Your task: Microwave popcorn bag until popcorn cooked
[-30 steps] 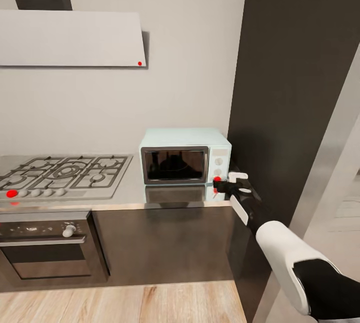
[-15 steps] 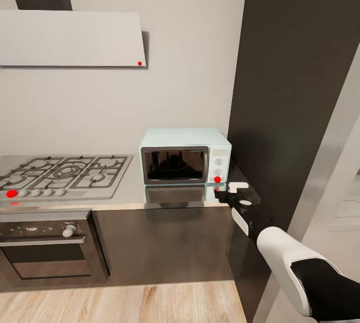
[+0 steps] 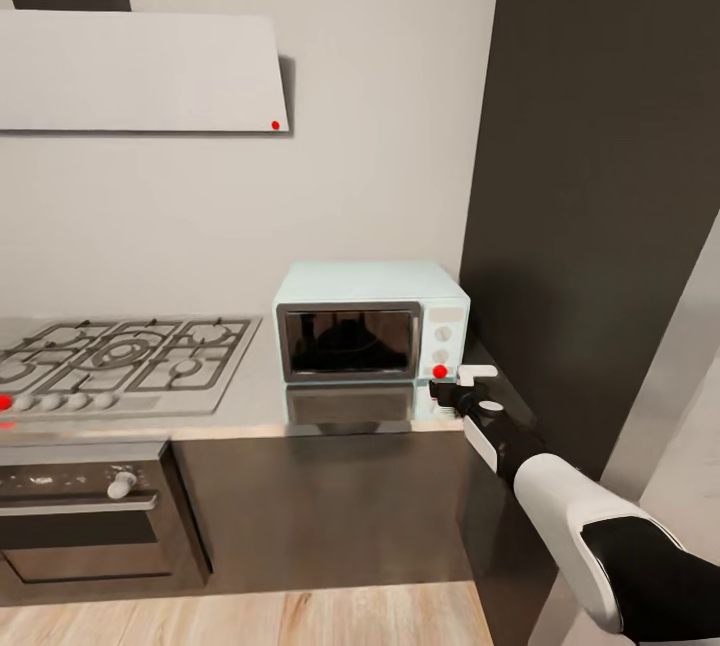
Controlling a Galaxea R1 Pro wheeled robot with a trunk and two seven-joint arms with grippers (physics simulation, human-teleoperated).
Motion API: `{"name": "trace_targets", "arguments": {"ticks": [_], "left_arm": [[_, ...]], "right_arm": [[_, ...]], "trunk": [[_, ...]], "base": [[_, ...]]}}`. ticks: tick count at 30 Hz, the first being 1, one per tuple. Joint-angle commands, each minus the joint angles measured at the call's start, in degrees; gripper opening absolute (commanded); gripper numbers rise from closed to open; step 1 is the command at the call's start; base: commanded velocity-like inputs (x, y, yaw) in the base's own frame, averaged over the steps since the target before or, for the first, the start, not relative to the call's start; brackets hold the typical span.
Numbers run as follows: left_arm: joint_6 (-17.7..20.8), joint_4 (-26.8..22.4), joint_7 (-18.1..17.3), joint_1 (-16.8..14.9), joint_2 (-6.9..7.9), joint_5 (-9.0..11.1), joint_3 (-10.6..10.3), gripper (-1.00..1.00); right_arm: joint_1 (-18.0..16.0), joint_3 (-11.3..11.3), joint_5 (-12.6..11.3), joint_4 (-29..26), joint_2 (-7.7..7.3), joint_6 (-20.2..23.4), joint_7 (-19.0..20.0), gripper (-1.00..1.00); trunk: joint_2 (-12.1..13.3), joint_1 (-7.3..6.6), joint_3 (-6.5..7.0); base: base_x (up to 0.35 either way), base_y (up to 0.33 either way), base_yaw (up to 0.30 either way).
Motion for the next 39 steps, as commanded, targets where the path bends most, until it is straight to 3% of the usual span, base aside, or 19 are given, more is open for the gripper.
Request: {"name": "trace_targets", "arguments": {"ticks": [1, 9, 13, 36, 37, 39], "left_arm": [[-0.16, 0.02, 0.18, -0.04, -0.02, 0.33, -0.48, 1.00], [-0.24, 0.02, 0.33, -0.04, -0.02, 0.34, -0.48, 1.00], [-0.25, 0.02, 0.36, -0.04, -0.02, 0.34, -0.48, 1.00], [-0.25, 0.02, 0.36, -0.04, -0.02, 0.34, -0.48, 1.00], [-0.25, 0.02, 0.36, -0.04, -0.02, 0.34, -0.48, 1.00], [-0.25, 0.02, 0.36, -0.04, -0.02, 0.34, -0.48, 1.00]], "right_arm": [[-0.03, 0.48, -0.58, -0.03, -0.05, -0.06, -0.34, 1.00], [0.00, 0.56, -0.60, 0.91, -0.20, -0.35, 1.23, 1.00], [-0.05, 0.54, 1.55, 2.71, -0.21, -0.40, 4.34, 1.00], [-0.05, 0.29, 1.72, 2.81, -0.18, -0.10, 0.97, 1.00], [-0.06, 0.30, 1.72, 2.78, -0.16, -0.13, 0.83, -1.00], [-0.06, 0.30, 1.72, 2.74, -0.13, -0.17, 0.26, -1.00]], "trunk": [[-0.04, 0.03, -0.07], [-0.04, 0.03, -0.07], [-0.04, 0.03, -0.07], [-0.04, 0.03, -0.07], [-0.04, 0.03, -0.07], [-0.04, 0.03, -0.07]], "base": [[0.306, 0.000, 0.000], [0.157, 0.000, 0.000], [0.006, 0.000, 0.000], [0.000, 0.000, 0.000], [0.000, 0.000, 0.000], [0.000, 0.000, 0.000]]}}
